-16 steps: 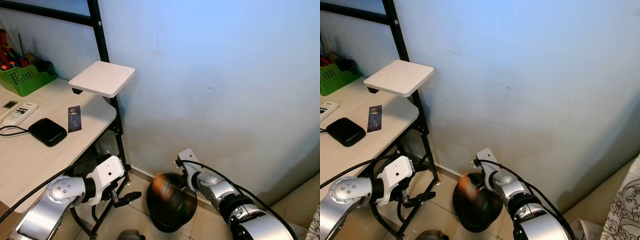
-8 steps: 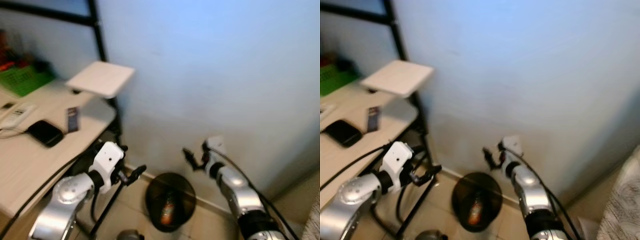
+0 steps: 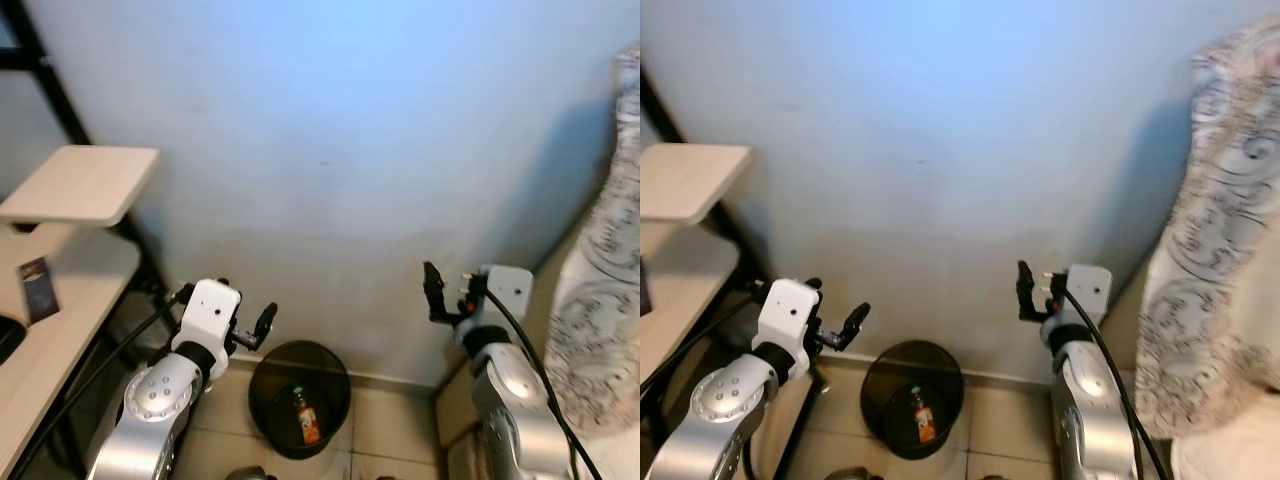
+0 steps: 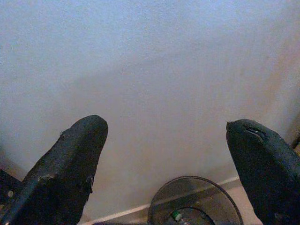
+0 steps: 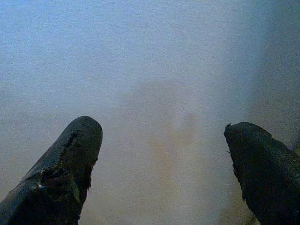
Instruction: Clean up the room
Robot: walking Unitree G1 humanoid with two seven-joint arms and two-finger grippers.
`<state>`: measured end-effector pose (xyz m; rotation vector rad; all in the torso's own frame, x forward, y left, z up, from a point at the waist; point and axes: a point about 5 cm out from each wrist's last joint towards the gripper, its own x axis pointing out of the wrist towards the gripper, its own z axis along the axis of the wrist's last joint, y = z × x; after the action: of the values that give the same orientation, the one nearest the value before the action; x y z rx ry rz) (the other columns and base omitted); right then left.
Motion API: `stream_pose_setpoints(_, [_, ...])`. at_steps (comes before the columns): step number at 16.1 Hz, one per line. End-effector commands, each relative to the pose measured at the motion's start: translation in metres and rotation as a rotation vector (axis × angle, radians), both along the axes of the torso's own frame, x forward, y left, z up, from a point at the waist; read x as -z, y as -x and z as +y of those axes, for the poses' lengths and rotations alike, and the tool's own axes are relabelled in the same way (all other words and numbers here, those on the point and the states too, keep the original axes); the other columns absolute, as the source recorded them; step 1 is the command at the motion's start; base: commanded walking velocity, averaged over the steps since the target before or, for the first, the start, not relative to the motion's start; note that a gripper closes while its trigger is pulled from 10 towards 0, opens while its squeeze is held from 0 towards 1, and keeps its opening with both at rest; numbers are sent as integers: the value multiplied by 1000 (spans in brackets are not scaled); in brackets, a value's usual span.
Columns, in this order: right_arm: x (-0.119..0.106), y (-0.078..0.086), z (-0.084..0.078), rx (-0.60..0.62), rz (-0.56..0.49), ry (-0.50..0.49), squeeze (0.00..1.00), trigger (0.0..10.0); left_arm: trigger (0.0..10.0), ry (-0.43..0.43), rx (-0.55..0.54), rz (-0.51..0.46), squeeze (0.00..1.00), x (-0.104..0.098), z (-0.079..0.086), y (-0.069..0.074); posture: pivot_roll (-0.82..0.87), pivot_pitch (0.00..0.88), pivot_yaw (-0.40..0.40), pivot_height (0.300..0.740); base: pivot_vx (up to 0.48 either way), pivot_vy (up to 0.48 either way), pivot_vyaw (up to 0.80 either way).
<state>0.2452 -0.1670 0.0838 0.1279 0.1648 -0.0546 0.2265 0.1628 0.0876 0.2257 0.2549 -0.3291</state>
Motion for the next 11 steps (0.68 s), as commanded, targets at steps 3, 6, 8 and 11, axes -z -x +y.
stream_pose_setpoints(3, [-3,12,-7,72,40,-24,1000,10000,10000,-12,-63,-49,0,-6,4,3,138,0,16,740,0,0,-754])
stream_pose_setpoints(6, [-6,10,-6,70,37,-16,1000,10000,10000,-18,-62,-54,0,-7,4,3,150,0,23,740,0,0,-754])
stream_pose_setpoints(8, [-6,10,-4,77,46,-17,1000,10000,10000,-21,-62,-54,0,-8,6,3,151,0,30,740,0,0,-750])
stream_pose_setpoints(11, [-3,12,2,65,76,-35,1000,10000,10000,-22,-66,-59,0,-10,9,-1,156,0,44,740,0,0,-750])
